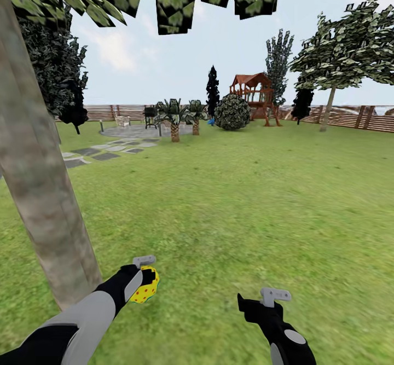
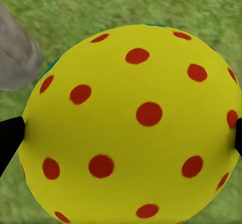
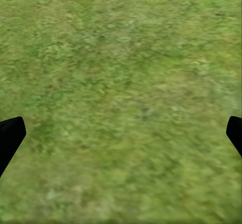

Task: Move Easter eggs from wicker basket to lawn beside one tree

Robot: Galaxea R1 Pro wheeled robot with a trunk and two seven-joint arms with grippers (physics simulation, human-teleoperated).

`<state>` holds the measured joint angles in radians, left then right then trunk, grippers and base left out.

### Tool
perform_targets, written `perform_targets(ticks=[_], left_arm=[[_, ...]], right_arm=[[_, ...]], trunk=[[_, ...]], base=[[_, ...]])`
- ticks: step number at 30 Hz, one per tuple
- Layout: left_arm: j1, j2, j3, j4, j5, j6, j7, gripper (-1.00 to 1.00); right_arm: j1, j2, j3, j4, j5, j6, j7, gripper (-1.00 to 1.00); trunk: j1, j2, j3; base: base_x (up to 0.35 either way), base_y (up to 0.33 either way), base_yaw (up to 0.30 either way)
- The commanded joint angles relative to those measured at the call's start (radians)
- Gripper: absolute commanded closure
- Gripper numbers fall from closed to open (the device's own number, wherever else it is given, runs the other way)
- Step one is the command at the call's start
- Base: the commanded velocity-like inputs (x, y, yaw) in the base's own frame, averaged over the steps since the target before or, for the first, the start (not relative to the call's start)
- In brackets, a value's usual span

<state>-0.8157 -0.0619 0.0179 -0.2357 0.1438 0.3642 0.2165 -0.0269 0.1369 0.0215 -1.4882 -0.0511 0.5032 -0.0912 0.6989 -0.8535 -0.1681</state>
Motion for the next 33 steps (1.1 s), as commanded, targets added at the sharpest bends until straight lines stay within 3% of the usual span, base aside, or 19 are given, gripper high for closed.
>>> perform_targets(ticks=[1,33], left_arm=[[0.0,0.0,0.001,-0.002,0.01,0.003,0.004,1.0],[0.0,-0.001,0.002,-0.008,0.011,-0.005,0.004,1.0]], right_arm=[[-0.001,0.0,0.0,-0.001,-0.006,0.005,-0.008,-1.0],[-0.001,0.0,0.003,-0.001,-0.005,0.002,-0.008,-1.0]], trunk=[[0.004,-0.008,-0.005],[0.127,-0.232,-0.105]], base=[[0.0,0.0,0.0],[0.0,0.0,0.0]])
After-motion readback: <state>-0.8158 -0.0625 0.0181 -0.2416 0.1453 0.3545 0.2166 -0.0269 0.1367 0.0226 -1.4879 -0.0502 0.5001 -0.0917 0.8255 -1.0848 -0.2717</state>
